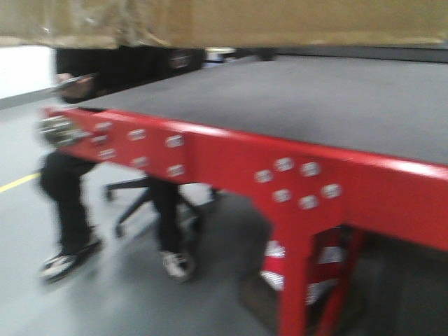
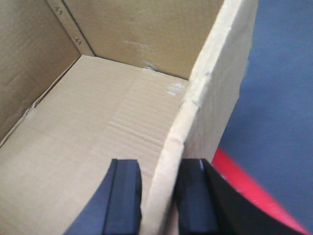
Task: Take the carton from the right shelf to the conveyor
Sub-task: 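Hold the carton in both grippers while the base drives to the conveyor, then lower the carton onto the grey conveyor belt with both grippers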
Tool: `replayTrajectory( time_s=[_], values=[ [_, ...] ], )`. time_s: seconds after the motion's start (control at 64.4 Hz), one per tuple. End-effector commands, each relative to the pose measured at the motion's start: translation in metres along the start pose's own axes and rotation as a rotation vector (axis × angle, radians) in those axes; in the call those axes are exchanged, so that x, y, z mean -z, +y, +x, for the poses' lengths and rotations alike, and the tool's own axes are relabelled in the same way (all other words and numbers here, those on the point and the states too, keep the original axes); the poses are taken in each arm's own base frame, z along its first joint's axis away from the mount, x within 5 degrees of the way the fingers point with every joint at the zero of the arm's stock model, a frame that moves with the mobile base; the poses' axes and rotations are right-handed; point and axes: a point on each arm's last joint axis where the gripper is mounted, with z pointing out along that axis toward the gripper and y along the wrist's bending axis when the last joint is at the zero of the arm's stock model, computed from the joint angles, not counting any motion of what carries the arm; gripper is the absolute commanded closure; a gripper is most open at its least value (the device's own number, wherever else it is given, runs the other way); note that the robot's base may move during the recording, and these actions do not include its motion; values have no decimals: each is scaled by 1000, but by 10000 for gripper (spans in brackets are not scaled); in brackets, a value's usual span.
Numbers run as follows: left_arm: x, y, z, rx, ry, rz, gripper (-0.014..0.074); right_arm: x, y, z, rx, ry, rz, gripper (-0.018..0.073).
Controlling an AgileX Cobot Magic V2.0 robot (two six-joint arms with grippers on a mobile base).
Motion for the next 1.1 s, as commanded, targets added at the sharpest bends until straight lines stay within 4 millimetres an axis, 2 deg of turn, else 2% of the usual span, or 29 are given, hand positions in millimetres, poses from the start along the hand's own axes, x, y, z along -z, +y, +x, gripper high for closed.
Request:
replayTrajectory(
  time_s=[0.0, 0.202, 0.668, 0.885, 1.087],
  values=[
    [4, 26, -8, -98, -76, -256, 604, 14, 1, -3, 30, -53, 4, 625],
    [6, 33, -13, -148, -118, -364, 604, 14, 1, -3, 30, -53, 4, 627],
    [1, 31, -14, -161, -110, -372, 604, 14, 1, -3, 30, -53, 4, 627],
    [-10, 25, -14, -178, -91, -372, 604, 14, 1, -3, 30, -53, 4, 627],
    [-29, 14, -14, -211, -55, -373, 604, 14, 1, -3, 30, -53, 4, 627]
  ],
)
